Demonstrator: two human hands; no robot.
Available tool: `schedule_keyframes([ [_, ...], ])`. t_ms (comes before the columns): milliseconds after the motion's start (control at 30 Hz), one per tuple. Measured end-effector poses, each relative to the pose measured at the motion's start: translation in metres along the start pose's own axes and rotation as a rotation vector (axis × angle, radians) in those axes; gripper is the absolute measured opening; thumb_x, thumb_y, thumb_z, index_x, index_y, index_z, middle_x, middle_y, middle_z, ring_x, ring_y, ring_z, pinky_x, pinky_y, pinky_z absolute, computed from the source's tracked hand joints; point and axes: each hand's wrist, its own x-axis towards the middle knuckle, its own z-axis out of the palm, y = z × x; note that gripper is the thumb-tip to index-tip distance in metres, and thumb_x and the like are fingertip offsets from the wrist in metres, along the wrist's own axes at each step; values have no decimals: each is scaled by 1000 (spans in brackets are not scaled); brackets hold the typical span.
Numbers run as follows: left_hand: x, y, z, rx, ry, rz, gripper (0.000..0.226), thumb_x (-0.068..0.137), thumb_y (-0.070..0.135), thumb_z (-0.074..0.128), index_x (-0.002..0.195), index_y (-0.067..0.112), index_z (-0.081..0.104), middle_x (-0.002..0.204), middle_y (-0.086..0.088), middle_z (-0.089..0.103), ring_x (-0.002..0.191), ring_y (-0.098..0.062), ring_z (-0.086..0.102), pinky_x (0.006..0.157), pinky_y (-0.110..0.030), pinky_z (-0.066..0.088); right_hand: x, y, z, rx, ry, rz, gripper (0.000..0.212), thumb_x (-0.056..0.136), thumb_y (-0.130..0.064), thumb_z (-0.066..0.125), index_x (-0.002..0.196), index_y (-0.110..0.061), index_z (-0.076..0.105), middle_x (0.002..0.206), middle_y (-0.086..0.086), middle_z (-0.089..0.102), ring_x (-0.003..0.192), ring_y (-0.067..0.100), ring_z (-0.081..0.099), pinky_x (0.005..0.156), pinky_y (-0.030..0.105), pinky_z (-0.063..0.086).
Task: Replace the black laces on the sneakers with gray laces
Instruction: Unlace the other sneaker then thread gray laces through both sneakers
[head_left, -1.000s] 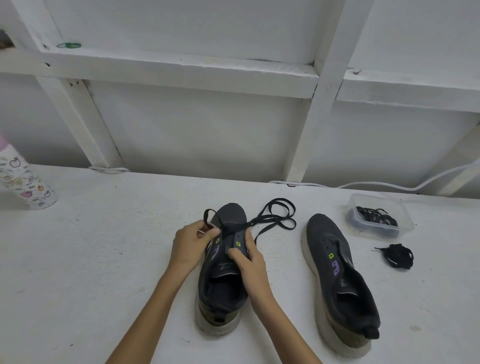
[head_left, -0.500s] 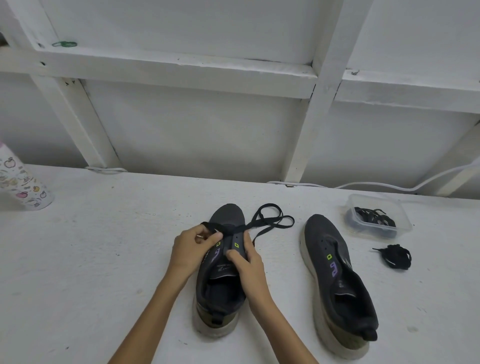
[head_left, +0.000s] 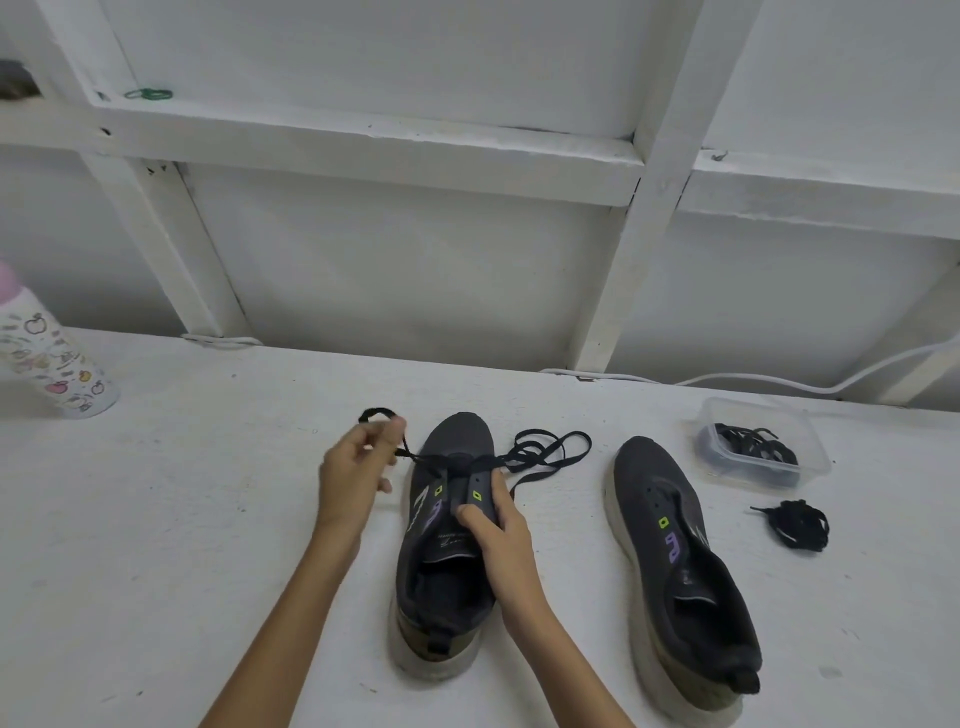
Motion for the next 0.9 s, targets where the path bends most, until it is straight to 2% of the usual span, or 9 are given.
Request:
schedule_keyframes([
  [133, -10, -27, 11, 282, -155, -8, 21, 78, 33, 78, 92, 17, 74, 87, 2, 73, 85, -12, 66, 75, -27, 51, 0, -2, 1, -9, 2, 1, 92, 64, -49, 62, 150, -35, 33, 139, -6, 55, 118, 8, 57, 104, 36, 47],
  [233, -1, -29, 9, 413, -96, 129, 15, 82, 21, 75, 91, 8, 75, 83, -3, 72, 83, -19, 66, 73, -33, 53, -1, -2, 0, -11, 4, -1, 93, 63, -51, 62, 150, -35, 34, 140, -7, 55, 120, 9, 57, 106, 37, 46],
  [367, 15, 0, -4, 119, 162, 189, 4, 89, 17, 67, 87, 14, 68, 76, -8, 66, 58, -3, 57, 56, -23, 48, -2, -3, -1, -4, -4, 13, 93, 63, -51, 64, 150, -35, 34, 142, -11, 52, 124, 10, 54, 108, 38, 43],
  [467, 20, 18, -13, -89, 329, 201, 11, 93, 19, 63, 83, 23, 63, 71, 0, 60, 51, 1, 53, 63, -35, 48, -3, -3, -1, -20, -10, 5, 79, 67, -47, 63, 143, -40, 43, 133, -12, 59, 119, 9, 58, 105, 39, 46],
  [567, 11, 13, -8, -65, 216, 163, 9, 91, 25, 66, 83, 23, 64, 75, 2, 62, 58, -2, 57, 64, -38, 50, -2, -2, 0, -13, 2, 10, 80, 68, -47, 64, 144, -42, 41, 137, -12, 56, 122, 10, 56, 107, 40, 45],
  [667, -4, -10, 2, 45, -39, 30, 20, 73, 43, 77, 82, 27, 71, 81, 6, 70, 75, -12, 63, 62, -29, 51, -1, -1, 1, -15, 2, 9, 78, 69, -46, 63, 143, -41, 42, 138, -11, 56, 122, 10, 56, 106, 40, 45],
  [733, -12, -25, 10, 178, -149, 18, 22, 69, 41, 81, 82, 25, 73, 80, 7, 73, 77, -11, 66, 68, -24, 50, 0, 0, 1, -15, 4, 6, 78, 69, -47, 63, 144, -39, 42, 139, -7, 56, 123, 11, 56, 106, 41, 46],
  [833, -10, -31, 15, 312, -88, 114, 5, 81, 19, 76, 80, 21, 72, 78, 7, 72, 78, -13, 66, 71, -20, 47, -1, -2, 0, -18, 3, -4, 73, 68, -46, 62, 138, -39, 48, 127, -6, 63, 113, 13, 61, 101, 41, 50],
  [900, -1, -23, 12, 286, 14, 172, 3, 84, 16, 73, 83, 18, 71, 77, 5, 69, 75, -16, 63, 70, -26, 49, -1, -2, -1, -23, -5, -5, 67, 68, -43, 62, 134, -40, 51, 120, -8, 67, 110, 13, 63, 98, 40, 51],
])
